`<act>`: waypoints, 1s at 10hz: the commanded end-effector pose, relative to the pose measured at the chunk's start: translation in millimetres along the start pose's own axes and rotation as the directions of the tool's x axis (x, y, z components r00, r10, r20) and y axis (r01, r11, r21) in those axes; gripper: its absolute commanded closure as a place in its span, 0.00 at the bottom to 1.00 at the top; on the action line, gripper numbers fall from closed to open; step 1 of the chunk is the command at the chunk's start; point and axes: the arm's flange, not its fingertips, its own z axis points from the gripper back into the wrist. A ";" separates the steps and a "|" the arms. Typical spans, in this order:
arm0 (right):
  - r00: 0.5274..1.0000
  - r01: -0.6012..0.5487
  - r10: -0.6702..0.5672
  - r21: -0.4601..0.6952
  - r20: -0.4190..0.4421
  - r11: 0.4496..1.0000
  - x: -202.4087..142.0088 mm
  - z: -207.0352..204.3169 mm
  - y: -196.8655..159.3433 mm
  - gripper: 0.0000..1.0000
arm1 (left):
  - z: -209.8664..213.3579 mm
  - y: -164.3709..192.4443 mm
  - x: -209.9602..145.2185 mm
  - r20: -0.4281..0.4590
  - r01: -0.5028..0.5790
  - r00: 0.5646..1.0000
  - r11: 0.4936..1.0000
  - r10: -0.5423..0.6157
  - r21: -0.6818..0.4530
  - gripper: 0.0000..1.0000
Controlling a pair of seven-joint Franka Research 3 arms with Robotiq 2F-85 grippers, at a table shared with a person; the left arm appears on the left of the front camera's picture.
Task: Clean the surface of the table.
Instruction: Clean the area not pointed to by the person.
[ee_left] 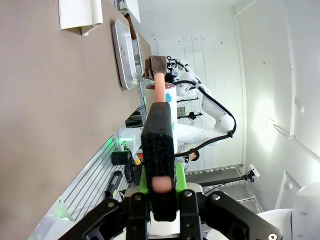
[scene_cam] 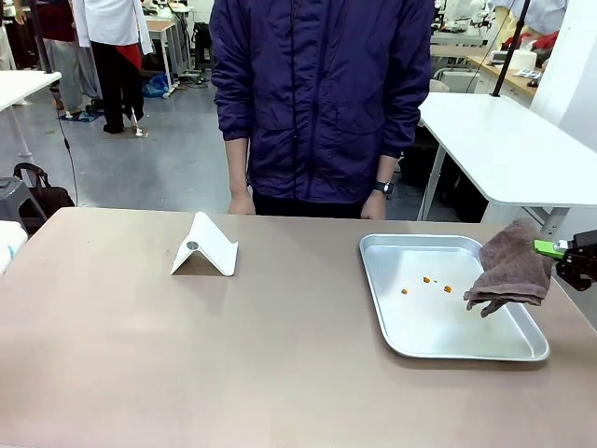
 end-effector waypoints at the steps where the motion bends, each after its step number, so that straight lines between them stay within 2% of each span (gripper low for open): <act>1: 1.000 0.011 -0.011 0.002 0.000 1.000 0.0 0.4 6.4 1.00 | -3.3 -5.3 -0.5 0.021 -0.010 1.000 1.000 0.010 -0.005 0.78; 5: 1.000 0.011 -0.011 0.002 0.000 1.000 0.0 0.4 6.4 1.00 | -3.3 -5.3 -0.5 0.021 -0.010 1.000 1.000 0.010 -0.005 0.78; 6: 1.000 0.000 0.000 0.000 0.000 1.000 0.0 0.0 0.0 0.93 | -3.3 -5.3 -0.5 0.021 -0.010 1.000 1.000 0.010 -0.005 0.78; 7: 0.999 -0.008 0.004 -0.094 -0.040 0.996 15.2 -10.5 5.0 0.93 | -3.3 -5.3 -0.5 0.021 -0.010 1.000 1.000 0.010 -0.005 0.78; 8: 0.993 -0.051 0.026 -0.218 -0.114 0.975 38.8 -21.2 8.2 0.93 | -3.3 -5.3 -0.5 0.021 -0.010 1.000 1.000 0.010 -0.005 0.78; 9: 0.987 -0.057 0.012 -0.277 -0.163 0.959 60.4 -28.3 7.9 0.93 | -3.3 -5.3 -0.5 0.021 -0.010 1.000 1.000 0.010 -0.005 0.78; 10: 0.978 -0.073 -0.010 -0.386 -0.210 0.920 77.2 -36.1 6.2 0.93 | -3.3 -5.3 -0.5 0.021 -0.010 1.000 1.000 0.010 -0.005 0.78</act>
